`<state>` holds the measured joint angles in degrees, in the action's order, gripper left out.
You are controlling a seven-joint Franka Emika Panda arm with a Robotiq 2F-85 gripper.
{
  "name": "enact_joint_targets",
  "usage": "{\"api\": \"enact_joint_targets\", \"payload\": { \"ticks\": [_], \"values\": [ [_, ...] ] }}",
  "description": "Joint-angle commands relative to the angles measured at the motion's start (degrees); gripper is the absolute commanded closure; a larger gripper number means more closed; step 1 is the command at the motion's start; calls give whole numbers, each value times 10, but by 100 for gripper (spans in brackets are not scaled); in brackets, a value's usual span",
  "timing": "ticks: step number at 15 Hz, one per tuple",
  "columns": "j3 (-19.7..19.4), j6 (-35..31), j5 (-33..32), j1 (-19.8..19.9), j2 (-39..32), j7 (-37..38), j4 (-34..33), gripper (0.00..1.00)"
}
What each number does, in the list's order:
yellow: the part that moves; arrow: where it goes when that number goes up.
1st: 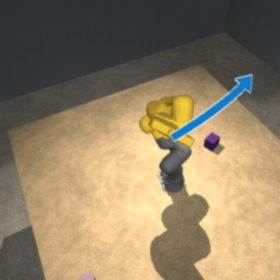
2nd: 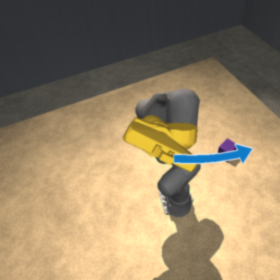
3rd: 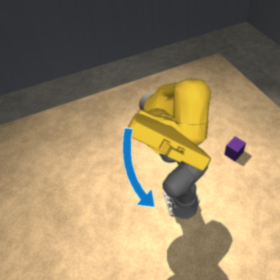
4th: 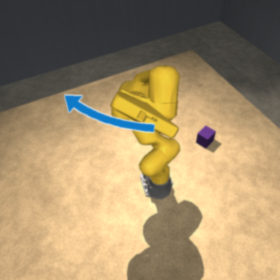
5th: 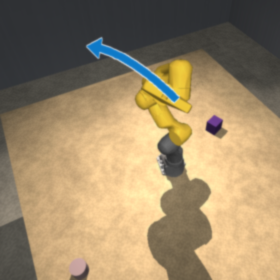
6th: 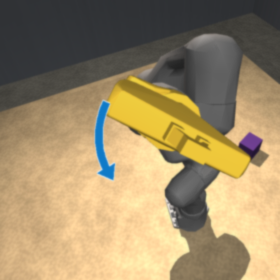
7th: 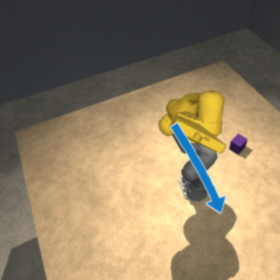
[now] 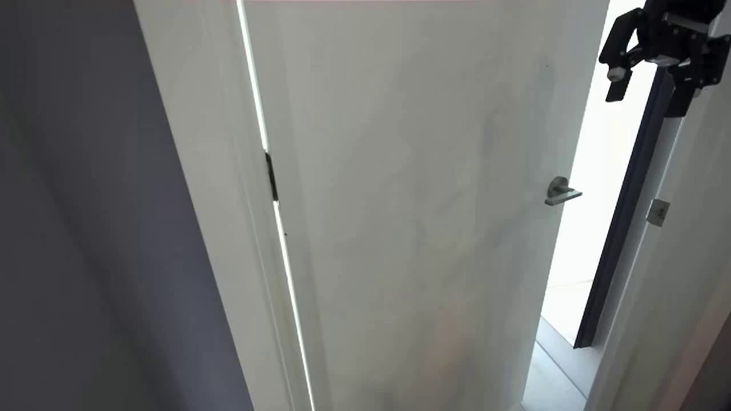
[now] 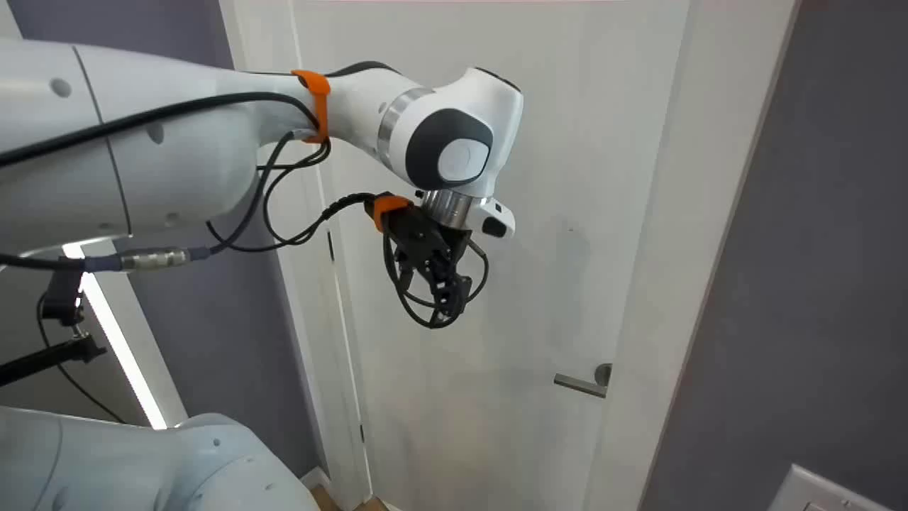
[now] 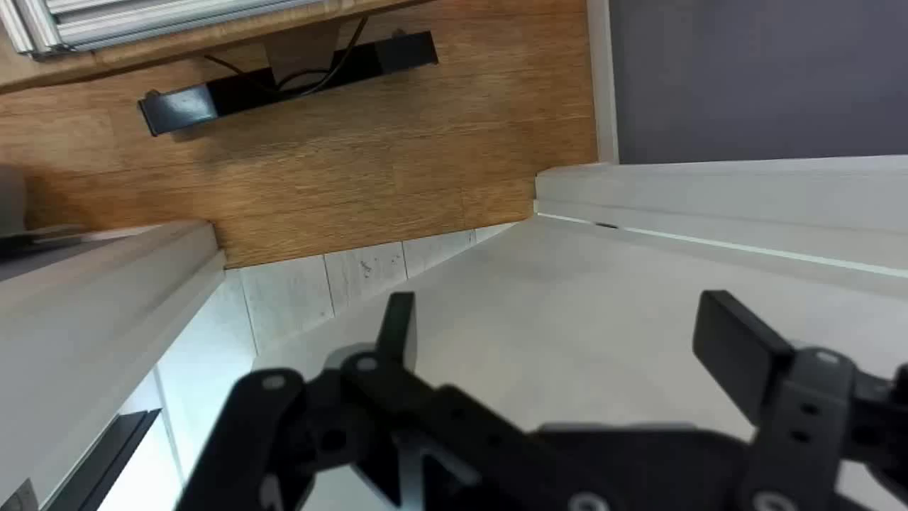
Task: Close the door
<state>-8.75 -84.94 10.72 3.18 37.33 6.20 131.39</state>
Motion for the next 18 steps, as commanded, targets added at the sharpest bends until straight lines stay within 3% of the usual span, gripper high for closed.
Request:
{"api": "enact_joint_targets", "payload": {
  "ticks": [1, 10, 13, 18],
  "values": [
    [12, 3, 6, 18, -3, -8, -2, 0],
    [12, 3, 6, 18, -3, -8, -2, 0],
    [9, -8, 28, 24, -43, 13, 9, 0],
    [21, -127, 28, 60, -80, 84, 46, 0]
  ]
}}
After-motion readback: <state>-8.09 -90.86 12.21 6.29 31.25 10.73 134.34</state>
